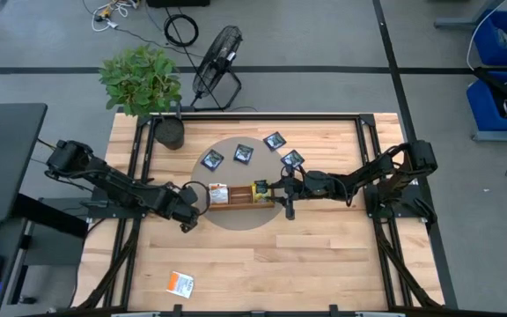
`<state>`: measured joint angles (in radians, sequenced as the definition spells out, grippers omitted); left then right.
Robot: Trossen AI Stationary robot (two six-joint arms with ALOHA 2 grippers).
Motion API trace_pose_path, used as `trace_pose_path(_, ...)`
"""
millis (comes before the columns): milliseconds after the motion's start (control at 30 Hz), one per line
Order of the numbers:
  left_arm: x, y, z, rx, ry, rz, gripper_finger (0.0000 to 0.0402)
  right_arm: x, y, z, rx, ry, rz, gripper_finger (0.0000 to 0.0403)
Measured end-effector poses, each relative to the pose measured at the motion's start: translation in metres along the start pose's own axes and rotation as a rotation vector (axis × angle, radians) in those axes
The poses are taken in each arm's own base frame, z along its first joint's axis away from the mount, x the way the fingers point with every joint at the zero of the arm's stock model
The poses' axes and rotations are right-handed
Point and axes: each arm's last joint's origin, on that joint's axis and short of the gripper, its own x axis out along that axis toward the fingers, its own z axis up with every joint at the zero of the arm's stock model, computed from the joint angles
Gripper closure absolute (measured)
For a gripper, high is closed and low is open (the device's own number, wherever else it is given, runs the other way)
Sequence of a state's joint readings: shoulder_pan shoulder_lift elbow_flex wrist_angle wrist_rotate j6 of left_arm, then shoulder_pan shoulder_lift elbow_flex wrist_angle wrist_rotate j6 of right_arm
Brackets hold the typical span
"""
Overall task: Pick & Place Tea
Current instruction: Put the yellow tea bag into the right compartment of the wooden organizer
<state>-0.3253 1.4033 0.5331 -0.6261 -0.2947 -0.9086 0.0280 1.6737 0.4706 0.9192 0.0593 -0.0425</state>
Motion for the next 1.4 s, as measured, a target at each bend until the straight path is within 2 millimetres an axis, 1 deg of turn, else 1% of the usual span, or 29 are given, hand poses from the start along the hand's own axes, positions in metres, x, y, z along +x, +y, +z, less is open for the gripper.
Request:
trace_pose_path(67, -0.002, -0.002, 0.0, 0.015, -0.004, -0.007, 0.0398, 0.0, 0.0, 0.0, 0.0, 0.0, 0.0, 0.0237)
trace_pose_path(200, -0.012, -0.012, 0.002, 0.069, -0.024, -0.031, 0.0399, 0.0, 0.0, 0.0, 0.0, -0.001, 0.0, 0.0237)
trace_pose_path(300, -0.021, -0.024, 0.005, 0.079, -0.036, -0.11, 0.04, 0.0, 0.0, 0.0, 0.008, -0.001, 0.01, 0.0237)
trace_pose_path(600, -0.037, -0.038, 0.003, 0.122, -0.079, -0.145, 0.04, 0.0, 0.002, 0.0, 0.007, -0.002, 0.029, 0.0237)
trace_pose_path(700, -0.047, -0.046, 0.005, 0.138, -0.108, -0.187, 0.04, 0.0, 0.002, 0.0, 0.007, -0.002, 0.029, 0.0237)
trace_pose_path(767, -0.052, -0.048, 0.004, 0.154, -0.103, -0.174, 0.04, 0.0, 0.002, 0.0, 0.008, -0.003, 0.035, 0.0237)
trace_pose_path(867, -0.053, -0.044, 0.006, 0.102, -0.113, -0.124, 0.0396, 0.0, 0.002, 0.001, 0.022, -0.006, 0.044, 0.0237)
trace_pose_path(933, -0.053, -0.042, 0.005, 0.107, -0.113, -0.095, 0.0383, 0.0, 0.002, 0.0, 0.027, -0.006, 0.045, 0.0237)
trace_pose_path(1033, -0.051, -0.039, 0.003, 0.118, -0.114, -0.063, 0.0349, 0.0, 0.002, 0.0, 0.027, -0.006, 0.046, 0.0237)
trace_pose_path(1100, -0.048, -0.034, 0.002, 0.113, -0.12, -0.016, 0.0319, 0.0, 0.002, 0.0, 0.027, -0.006, 0.049, 0.0237)
trace_pose_path(1200, -0.041, -0.022, 0.001, 0.073, -0.071, 0.063, 0.027, 0.0, 0.002, 0.0, 0.029, -0.005, 0.056, 0.0237)
trace_pose_path(1333, -0.03, -0.013, -0.001, 0.077, -0.033, 0.07, 0.0205, 0.0, 0.002, 0.0, 0.034, -0.003, 0.056, 0.0237)
trace_pose_path(1400, -0.025, -0.013, 0.0, 0.099, -0.026, 0.04, 0.0179, 0.0, 0.002, 0.0, 0.034, -0.004, 0.056, 0.0237)
